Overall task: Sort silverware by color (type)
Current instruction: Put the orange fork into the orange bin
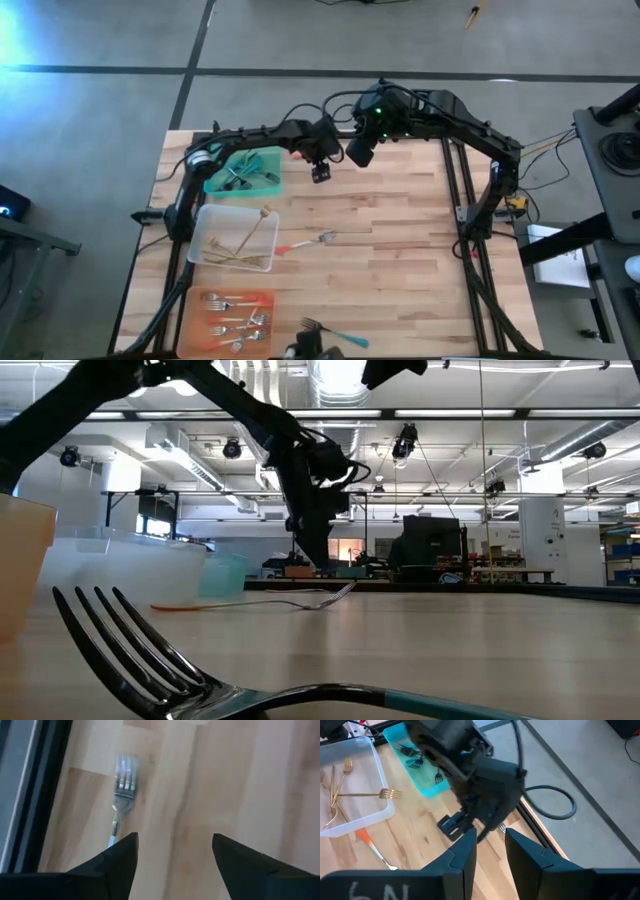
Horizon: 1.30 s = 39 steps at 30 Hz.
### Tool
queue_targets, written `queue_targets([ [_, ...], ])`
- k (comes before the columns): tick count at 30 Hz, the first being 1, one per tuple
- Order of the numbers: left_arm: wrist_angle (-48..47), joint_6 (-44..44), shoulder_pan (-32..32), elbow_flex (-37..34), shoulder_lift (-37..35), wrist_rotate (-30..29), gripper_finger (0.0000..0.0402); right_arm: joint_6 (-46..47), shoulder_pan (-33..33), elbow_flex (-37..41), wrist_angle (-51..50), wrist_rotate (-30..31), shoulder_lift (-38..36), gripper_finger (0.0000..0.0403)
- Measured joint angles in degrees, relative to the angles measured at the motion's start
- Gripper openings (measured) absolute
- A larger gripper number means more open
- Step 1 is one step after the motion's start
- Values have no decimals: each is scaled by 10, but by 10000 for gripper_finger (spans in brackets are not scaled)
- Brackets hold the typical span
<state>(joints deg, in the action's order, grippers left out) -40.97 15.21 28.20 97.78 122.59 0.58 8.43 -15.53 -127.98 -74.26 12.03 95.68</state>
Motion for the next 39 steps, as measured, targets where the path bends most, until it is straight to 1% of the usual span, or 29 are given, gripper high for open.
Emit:
queue_targets([
  [4, -17, 3, 16, 51, 30, -1, 240, 1, 0, 0, 0, 0, 0, 96],
  [9, -89, 14, 33, 129, 90, -16, 240, 1, 0, 0, 0, 0, 0, 91],
  [15, -222, 42, 46, 256, 173, -19, 240, 0, 0, 0, 0, 0, 0, 89],
  [17, -253, 52, 47, 298, 205, -28, 240, 0, 0, 0, 0, 0, 0, 91],
  [20, -293, 64, 50, 372, 241, -24, 240, 1, 0, 0, 0, 0, 0, 93],
  [21, -288, 68, 51, 375, 244, -25, 240, 0, 0, 0, 0, 0, 0, 93],
  [22, -274, 78, 54, 361, 235, -16, 240, 0, 0, 0, 0, 0, 0, 92],
  [23, -279, 85, 56, 352, 232, -3, 240, 0, 0, 0, 0, 0, 0, 91],
  [28, -296, 101, 73, 342, 228, 13, 234, 0, 0, 0, 0, 0, 0, 86],
  [35, -290, 138, 93, 323, 227, -2, 201, 0, 0, 0, 0, 0, 0, 93],
  [39, -289, 138, 95, 318, 226, -1, 185, 0, 0, 1, 0, 0, 0, 91],
])
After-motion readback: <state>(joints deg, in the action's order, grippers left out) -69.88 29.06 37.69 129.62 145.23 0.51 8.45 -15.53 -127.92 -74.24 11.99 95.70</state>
